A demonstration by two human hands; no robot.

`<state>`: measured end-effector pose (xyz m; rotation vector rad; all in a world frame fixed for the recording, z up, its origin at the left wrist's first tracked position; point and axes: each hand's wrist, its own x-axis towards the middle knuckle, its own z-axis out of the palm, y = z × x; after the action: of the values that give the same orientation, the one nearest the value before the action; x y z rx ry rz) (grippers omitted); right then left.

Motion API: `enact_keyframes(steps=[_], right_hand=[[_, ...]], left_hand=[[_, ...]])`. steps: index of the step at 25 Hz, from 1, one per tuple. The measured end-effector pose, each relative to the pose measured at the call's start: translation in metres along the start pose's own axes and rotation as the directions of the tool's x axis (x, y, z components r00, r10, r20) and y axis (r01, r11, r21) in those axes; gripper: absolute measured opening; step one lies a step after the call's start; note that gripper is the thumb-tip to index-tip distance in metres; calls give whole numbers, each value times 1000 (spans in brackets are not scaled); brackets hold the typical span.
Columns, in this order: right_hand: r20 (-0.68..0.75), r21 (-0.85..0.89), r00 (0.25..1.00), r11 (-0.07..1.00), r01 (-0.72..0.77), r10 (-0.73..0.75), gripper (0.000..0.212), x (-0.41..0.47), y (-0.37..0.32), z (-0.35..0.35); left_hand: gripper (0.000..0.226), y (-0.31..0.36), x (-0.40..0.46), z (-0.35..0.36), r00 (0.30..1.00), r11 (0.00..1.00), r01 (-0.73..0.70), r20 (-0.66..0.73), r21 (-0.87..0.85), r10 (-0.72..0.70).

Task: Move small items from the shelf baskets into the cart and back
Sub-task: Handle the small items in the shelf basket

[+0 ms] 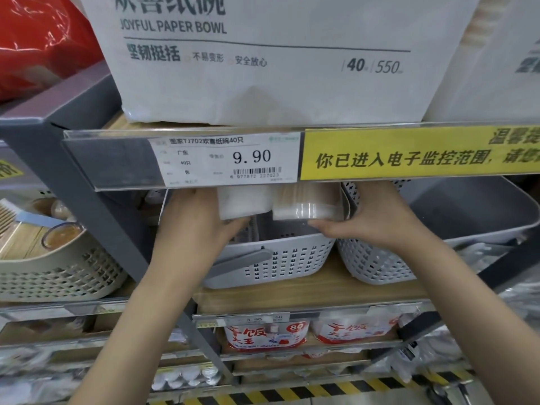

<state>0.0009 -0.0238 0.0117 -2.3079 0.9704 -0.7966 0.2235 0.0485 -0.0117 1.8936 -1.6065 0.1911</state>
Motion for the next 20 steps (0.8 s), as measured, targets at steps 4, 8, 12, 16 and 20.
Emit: enact_keyframes(steps=[4, 8, 12, 16, 20], right_hand=[[-131, -176, 966, 965, 196, -221, 69, -14, 6, 10], [-254, -325, 880, 892, 313, -401, 80, -33, 4, 17], [-263, -397, 828, 838, 375, -496, 81, -58, -3, 22], [-349, 120, 933, 983, 139, -89, 72, -100, -9, 31], [-239, 761, 857, 636, -127, 456, 60, -145, -6, 47]], left_hand=[[74, 0, -34, -12, 993, 992, 8, -118, -127, -23], [71, 1, -54, -20, 989, 970, -49, -148, -238, 13], [78, 2, -67, -25, 978, 950, -147, -186, -276, 97], [80, 11, -75, -26, 978, 880, -202, -132, -429, 160], [67, 30, -84, -8, 981, 774, -128, 36, -620, 191]])
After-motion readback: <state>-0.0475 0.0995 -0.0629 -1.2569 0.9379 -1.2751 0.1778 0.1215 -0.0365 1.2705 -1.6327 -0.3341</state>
